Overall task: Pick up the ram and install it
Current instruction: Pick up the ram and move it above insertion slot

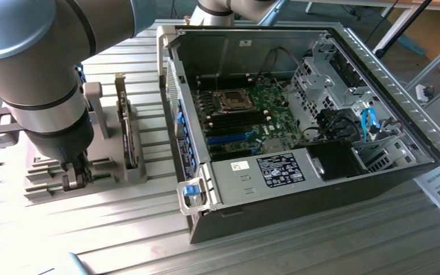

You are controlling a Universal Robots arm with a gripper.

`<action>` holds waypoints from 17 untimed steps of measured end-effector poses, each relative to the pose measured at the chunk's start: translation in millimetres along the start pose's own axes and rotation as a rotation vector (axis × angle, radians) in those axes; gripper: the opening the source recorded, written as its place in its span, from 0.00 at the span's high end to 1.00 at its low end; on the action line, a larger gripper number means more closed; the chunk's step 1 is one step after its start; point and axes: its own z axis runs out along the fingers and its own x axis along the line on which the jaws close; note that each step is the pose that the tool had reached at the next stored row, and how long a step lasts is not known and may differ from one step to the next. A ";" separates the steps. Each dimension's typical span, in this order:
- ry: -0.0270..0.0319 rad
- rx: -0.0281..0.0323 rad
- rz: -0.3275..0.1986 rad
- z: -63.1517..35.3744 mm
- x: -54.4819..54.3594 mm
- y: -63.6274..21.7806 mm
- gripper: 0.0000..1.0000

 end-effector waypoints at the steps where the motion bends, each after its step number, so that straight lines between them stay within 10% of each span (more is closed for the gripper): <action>1: 0.0000 0.0000 0.000 -1.2 0.0 0.0 0.88; 17: 0.0000 0.0000 0.000 -26.1 0.9 0.2 0.88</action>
